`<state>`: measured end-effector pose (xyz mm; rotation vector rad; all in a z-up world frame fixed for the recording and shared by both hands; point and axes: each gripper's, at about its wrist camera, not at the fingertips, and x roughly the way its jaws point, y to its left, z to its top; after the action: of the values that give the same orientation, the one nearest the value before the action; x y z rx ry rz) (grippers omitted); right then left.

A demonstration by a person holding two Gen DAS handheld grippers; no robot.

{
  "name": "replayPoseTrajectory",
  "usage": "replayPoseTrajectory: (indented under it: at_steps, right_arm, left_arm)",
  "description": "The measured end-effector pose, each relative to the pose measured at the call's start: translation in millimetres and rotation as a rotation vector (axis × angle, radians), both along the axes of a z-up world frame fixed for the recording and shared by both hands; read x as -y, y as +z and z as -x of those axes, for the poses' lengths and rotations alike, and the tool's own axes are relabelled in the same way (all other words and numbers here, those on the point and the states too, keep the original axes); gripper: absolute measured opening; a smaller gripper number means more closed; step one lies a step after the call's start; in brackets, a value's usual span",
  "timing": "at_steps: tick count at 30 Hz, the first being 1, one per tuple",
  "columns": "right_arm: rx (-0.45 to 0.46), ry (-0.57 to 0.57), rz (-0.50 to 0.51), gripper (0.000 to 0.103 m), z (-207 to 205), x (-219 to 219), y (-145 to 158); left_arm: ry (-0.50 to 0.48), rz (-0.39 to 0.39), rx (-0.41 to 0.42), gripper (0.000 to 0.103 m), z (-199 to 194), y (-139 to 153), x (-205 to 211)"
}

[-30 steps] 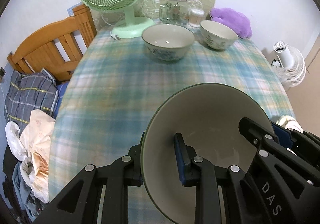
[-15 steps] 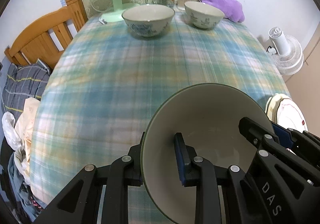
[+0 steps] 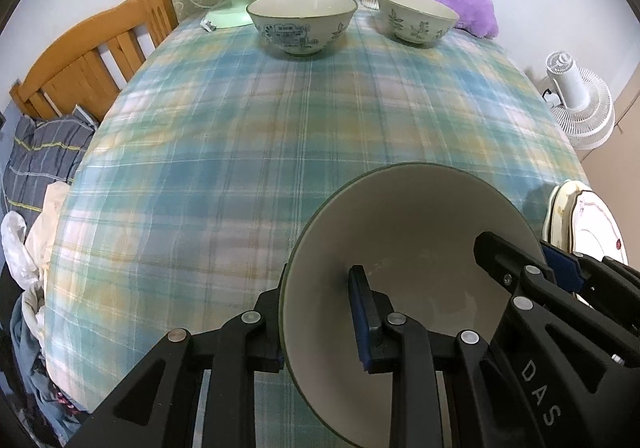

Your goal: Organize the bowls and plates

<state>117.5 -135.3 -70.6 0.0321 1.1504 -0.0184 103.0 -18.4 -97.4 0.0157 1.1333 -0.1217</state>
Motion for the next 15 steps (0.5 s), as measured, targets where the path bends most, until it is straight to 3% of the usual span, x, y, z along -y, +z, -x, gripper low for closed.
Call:
replayPoseTrajectory:
  at_steps: [2,6,8,11,14,15]
  right_arm:
    - [0.000,-0.005,-0.004,0.025,-1.0,-0.1,0.3]
    - [-0.007,-0.002,-0.011,0.025,-1.2,0.4,0.0]
    - [-0.015,0.000,-0.025,0.026,-2.7,1.9,-1.0]
    - [-0.005,0.004,-0.038,0.029,-3.5,4.8,1.6]
    - [0.015,0.018,-0.056,0.035,-3.9,6.0,8.9]
    - [0.023,0.020,-0.057,0.043,-3.9,6.2,12.7]
  left_arm:
    - [-0.012,0.004,-0.007,0.034,-1.0,-0.2,1.4]
    - [-0.026,0.019,-0.011,0.044,-0.6,1.2,3.1]
    - [-0.026,0.015,-0.015,0.063,-1.3,2.8,3.1]
    - [-0.014,0.027,0.000,0.080,-0.8,8.9,-0.7]
    - [0.001,0.033,0.013,0.086,0.1,17.0,-4.2]
    - [0.002,0.041,0.016,0.086,0.6,20.1,-5.1]
